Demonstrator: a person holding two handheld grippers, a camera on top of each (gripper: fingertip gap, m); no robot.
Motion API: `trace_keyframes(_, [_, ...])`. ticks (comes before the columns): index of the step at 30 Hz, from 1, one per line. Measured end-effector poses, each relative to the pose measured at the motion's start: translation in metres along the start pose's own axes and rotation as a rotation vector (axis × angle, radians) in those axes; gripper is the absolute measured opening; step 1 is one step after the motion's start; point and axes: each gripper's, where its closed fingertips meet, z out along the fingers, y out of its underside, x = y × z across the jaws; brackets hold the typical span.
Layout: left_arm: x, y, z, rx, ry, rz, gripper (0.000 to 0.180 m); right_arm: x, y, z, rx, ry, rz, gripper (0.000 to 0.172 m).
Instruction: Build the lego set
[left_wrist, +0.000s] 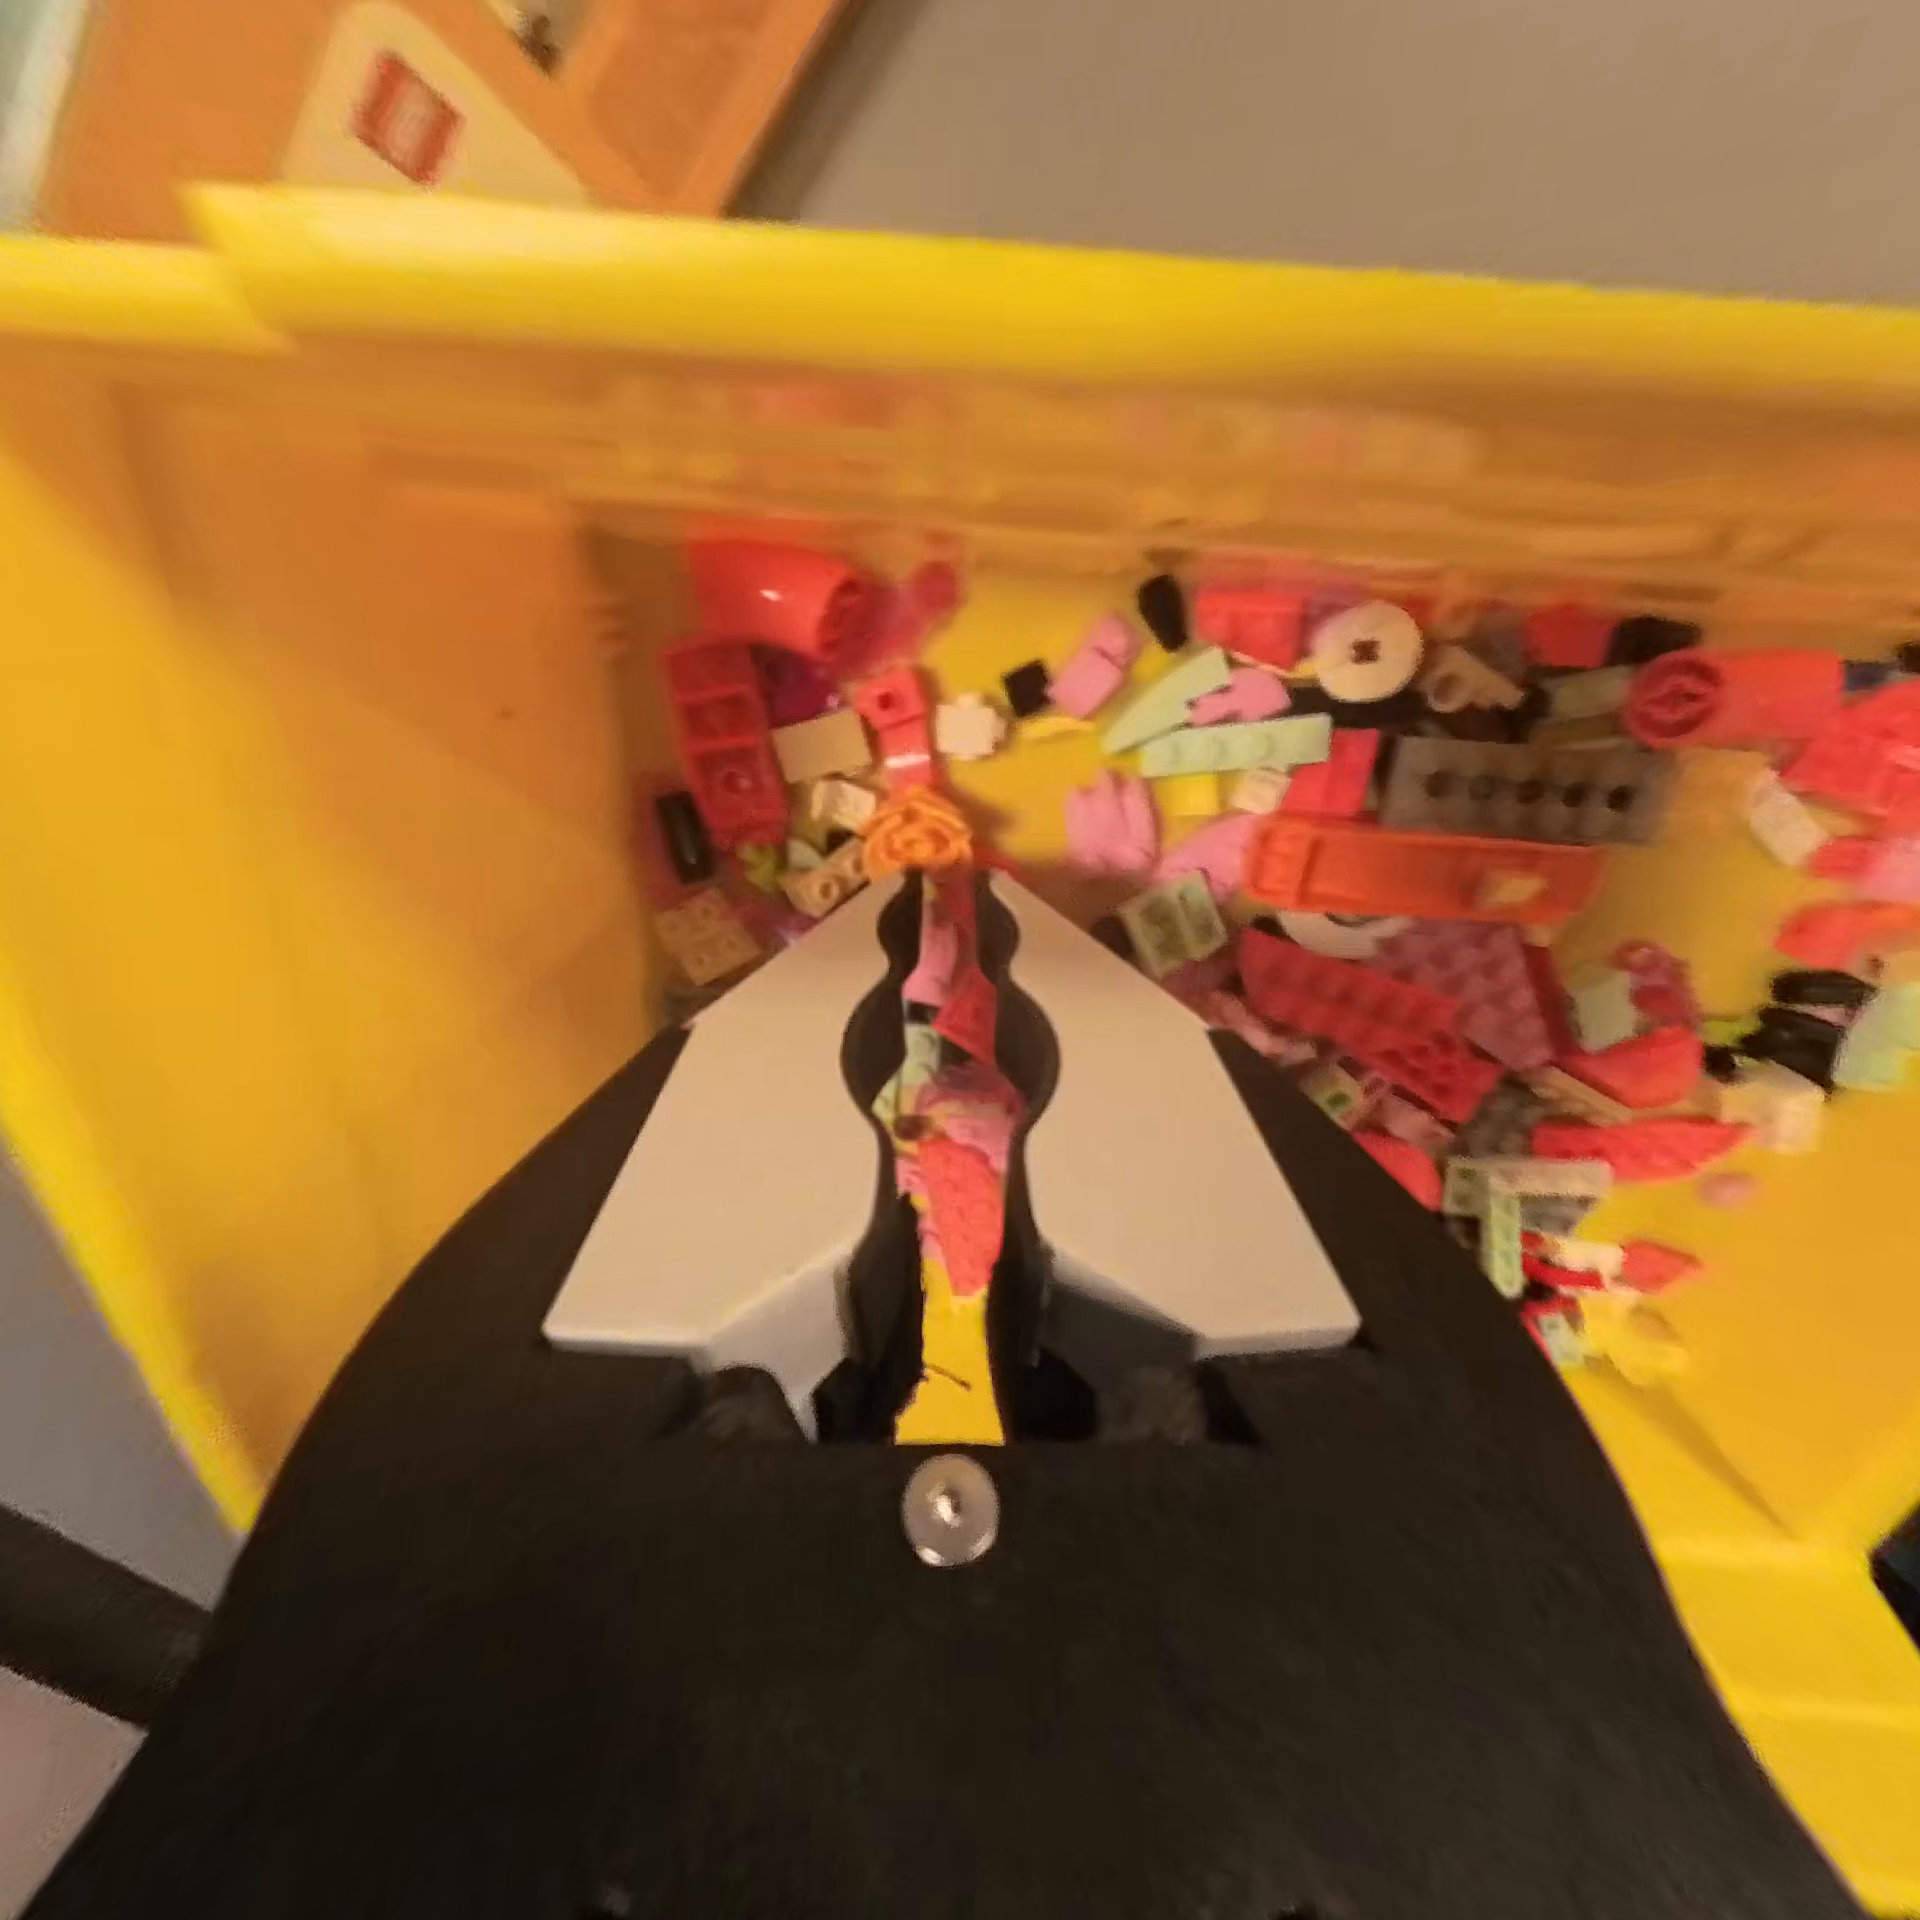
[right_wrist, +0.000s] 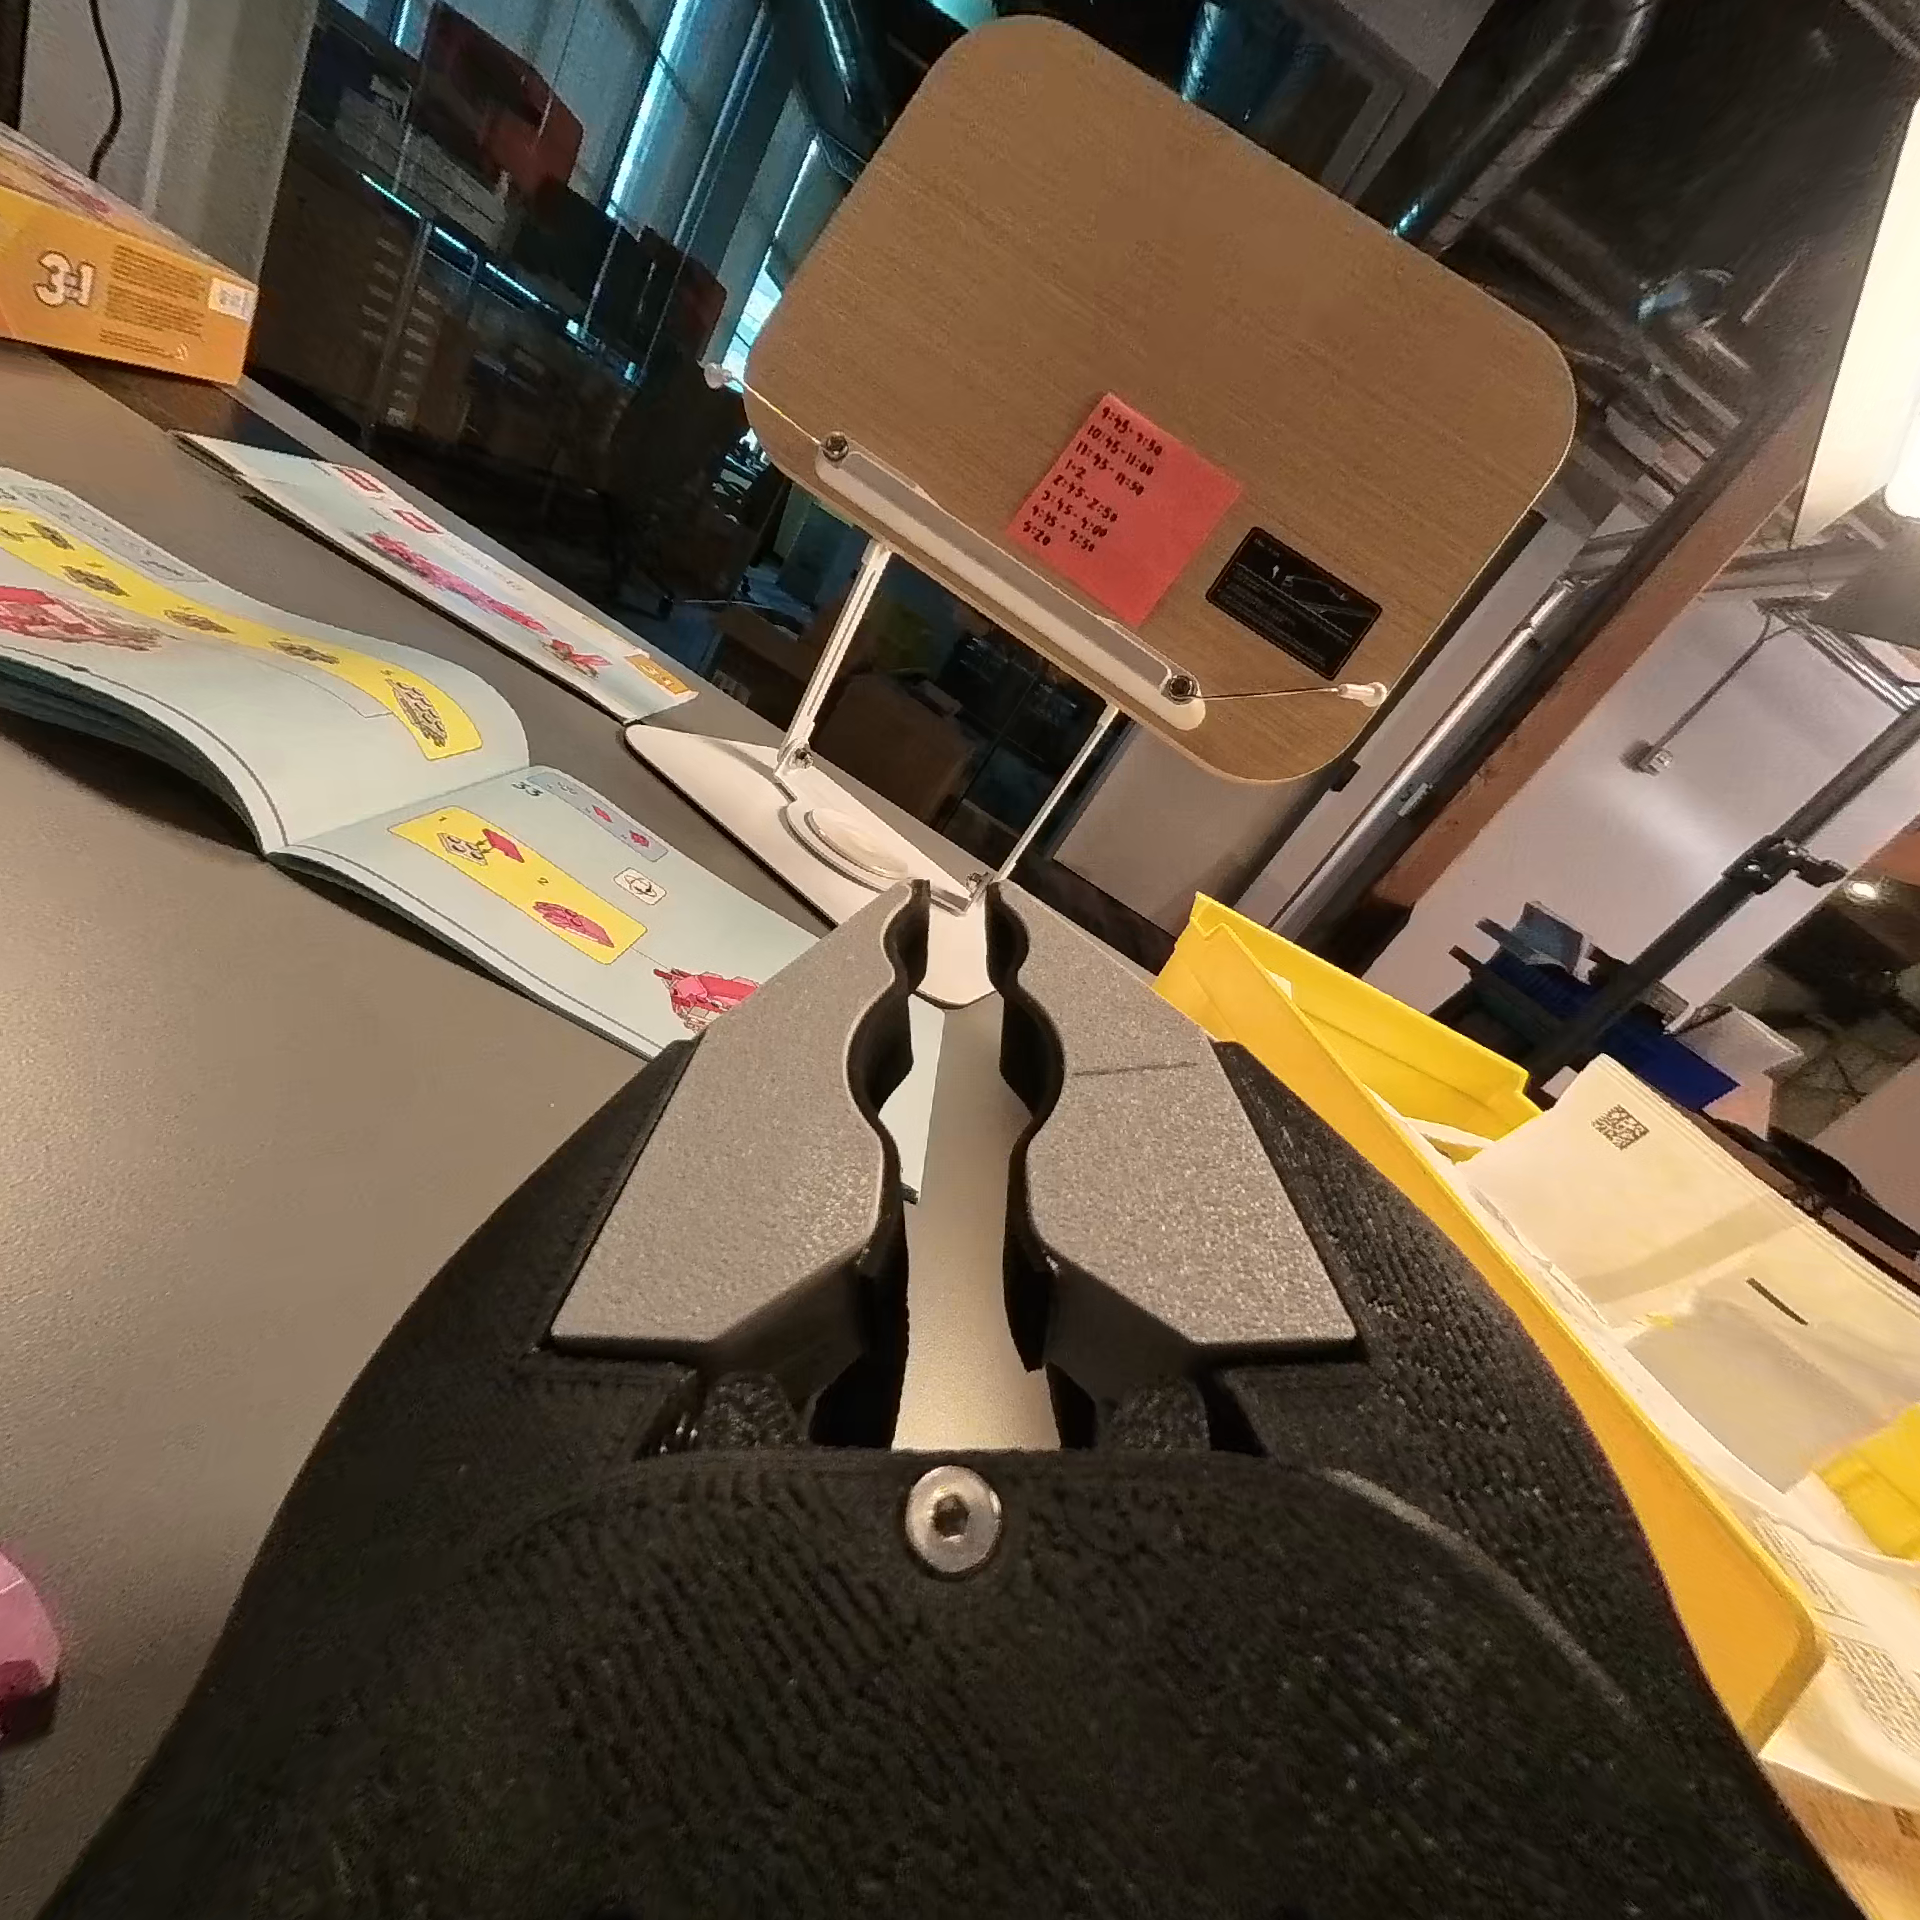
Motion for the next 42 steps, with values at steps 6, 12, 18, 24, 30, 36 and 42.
trace_keyframes(6, [0.028, -0.036, -0.010, 0.203, 0.220, -0.003, 0.022, 0.000, 0.000, 0.000, -0.001, -0.002, -0.001, 0.008])
trace_keyframes(12, [0.032, -0.036, 0.003, 0.155, 0.227, 0.048, 0.011, -0.001, 0.000, 0.000, -0.004, -0.004, -0.002, 0.008])
trace_keyframes(18, [0.000, -0.020, -0.004, 0.115, -0.017, 0.055, 0.000, -0.001, 0.000, 0.000, -0.004, -0.008, -0.001, 0.008])
trace_keyframes(24, [0.023, -0.016, -0.017, 0.172, 0.136, 0.014, 0.026, -0.002, 0.000, 0.000, -0.001, -0.010, -0.002, 0.008])
trace_keyframes(30, [0.052, -0.012, -0.020, 0.188, 0.202, 0.053, 0.040, -0.002, 0.000, 0.000, -0.003, -0.010, -0.004, 0.008])
trace_keyframes(36, [0.058, -0.024, -0.014, 0.218, 0.140, 0.113, 0.051, -0.002, 0.001, 0.000, -0.008, -0.009, -0.012, 0.008])
trace_keyframes(42, [0.037, -0.039, 0.001, 0.212, 0.002, 0.154, 0.038, -0.004, 0.003, 0.001, -0.019, -0.013, -0.024, 0.008])
